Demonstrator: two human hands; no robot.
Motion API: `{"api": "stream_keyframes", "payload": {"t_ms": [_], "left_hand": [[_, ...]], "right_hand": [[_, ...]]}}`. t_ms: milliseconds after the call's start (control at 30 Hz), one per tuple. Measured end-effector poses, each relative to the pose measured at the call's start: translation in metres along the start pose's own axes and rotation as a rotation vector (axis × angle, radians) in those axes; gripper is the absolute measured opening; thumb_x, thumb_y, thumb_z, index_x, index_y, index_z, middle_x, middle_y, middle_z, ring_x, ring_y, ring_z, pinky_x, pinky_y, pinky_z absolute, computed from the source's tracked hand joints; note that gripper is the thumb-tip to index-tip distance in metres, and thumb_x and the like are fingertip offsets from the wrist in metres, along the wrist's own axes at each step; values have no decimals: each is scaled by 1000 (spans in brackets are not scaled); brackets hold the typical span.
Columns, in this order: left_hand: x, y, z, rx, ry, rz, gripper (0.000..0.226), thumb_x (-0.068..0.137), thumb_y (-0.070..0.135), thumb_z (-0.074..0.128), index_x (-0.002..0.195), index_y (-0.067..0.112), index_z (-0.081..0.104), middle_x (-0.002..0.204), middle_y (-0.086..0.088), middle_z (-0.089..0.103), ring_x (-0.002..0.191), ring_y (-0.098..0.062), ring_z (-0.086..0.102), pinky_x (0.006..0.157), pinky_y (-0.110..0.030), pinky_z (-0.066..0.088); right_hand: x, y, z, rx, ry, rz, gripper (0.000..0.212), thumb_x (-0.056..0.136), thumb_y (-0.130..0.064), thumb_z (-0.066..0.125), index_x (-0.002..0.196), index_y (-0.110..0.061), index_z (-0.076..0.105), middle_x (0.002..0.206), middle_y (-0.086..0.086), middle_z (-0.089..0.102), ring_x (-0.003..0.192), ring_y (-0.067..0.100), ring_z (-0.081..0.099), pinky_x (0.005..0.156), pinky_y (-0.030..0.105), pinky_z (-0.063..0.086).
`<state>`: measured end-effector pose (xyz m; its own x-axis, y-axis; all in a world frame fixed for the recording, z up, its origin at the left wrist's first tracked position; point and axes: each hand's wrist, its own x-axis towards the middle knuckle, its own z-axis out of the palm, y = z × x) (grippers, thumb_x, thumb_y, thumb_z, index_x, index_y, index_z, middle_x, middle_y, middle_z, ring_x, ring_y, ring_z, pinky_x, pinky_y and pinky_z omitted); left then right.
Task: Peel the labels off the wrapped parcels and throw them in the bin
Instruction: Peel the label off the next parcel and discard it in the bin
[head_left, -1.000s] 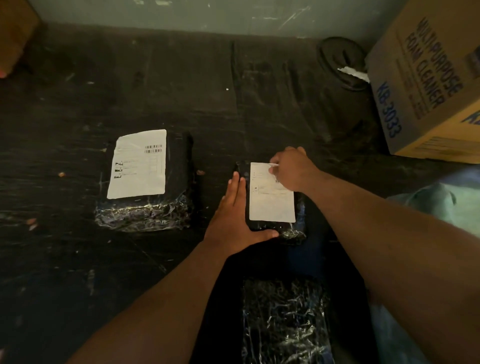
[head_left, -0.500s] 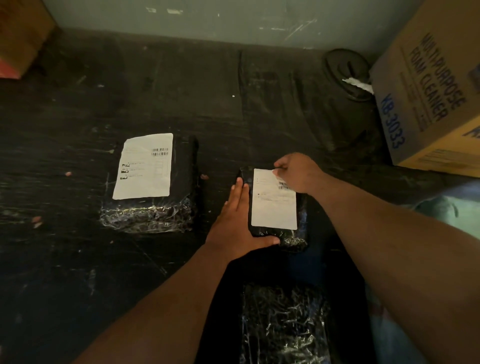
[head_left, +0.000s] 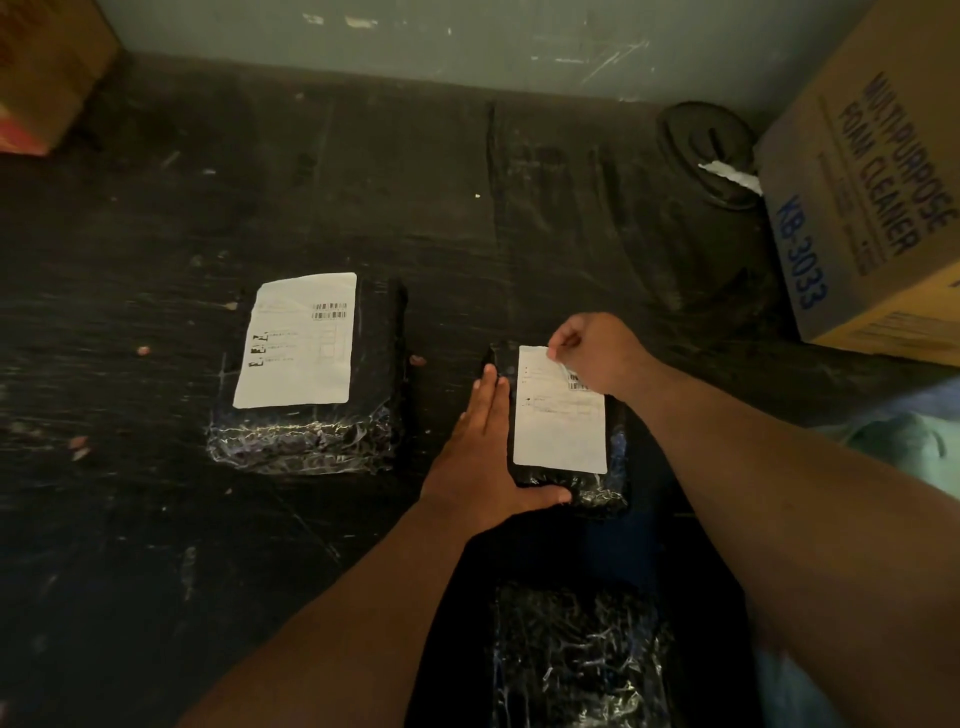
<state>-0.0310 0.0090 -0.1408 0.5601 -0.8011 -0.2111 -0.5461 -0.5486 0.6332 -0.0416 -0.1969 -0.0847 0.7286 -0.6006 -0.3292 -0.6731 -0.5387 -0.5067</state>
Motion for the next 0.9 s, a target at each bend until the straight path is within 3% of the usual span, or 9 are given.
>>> {"api": "stream_keyframes", "payload": {"t_ms": [133,300,467,533,633,733,900], "left_hand": [[-1,-1,-1,-16,-1,3,147,64,78,78,161,20,-17,159,18,-40,151,-5,-24,123,-35,6],[-1,1,-2,-20,-9,6,147,64,77,78,161,20,-17,161,15,-38,152,-6,-25,127,-40,9],[-1,0,-1,-18,-4,8,148,64,75,79,160,20,-18,161,15,-38,151,-5,-25,127,-41,10],[-1,0,-2,-17,-11,8,148,64,76,79,160,20,-18,162,14,-38,151,-5,-25,128,-41,10],[0,0,-2,-21,-16,8,148,64,77,79,161,19,-17,162,14,-37,152,-6,-25,128,-42,10],[0,-1,-2,-12,-19,5,148,64,78,78,160,19,-17,162,14,-38,151,-6,-25,127,-42,10],[0,0,-2,-13,-26,4,148,64,77,78,160,19,-18,161,14,-39,151,-6,-26,128,-42,8]], "right_hand": [[3,-9,2,-26,-67,-11,27,93,-26,63,119,-22,67,118,-1,67,101,16,61,82,26,47],[1,-9,6,66,-3,25,9,90,-21,66,94,-24,73,96,-2,69,78,8,60,57,18,44],[-2,-2,11,160,33,1,13,93,-19,63,86,-27,70,88,-12,64,80,6,59,76,28,55],[-4,-1,11,196,25,-6,12,93,-19,63,87,-27,70,89,-10,65,83,8,61,76,29,55],[-4,-4,6,191,-11,-7,12,93,-20,62,100,-28,70,100,-4,67,88,11,62,70,26,54],[-1,-11,3,117,-84,-20,33,94,-21,62,126,-28,63,108,-3,65,85,11,62,64,20,50],[-1,-14,7,152,-46,7,15,92,-21,64,102,-25,74,99,-2,71,83,10,63,74,29,55]]}}
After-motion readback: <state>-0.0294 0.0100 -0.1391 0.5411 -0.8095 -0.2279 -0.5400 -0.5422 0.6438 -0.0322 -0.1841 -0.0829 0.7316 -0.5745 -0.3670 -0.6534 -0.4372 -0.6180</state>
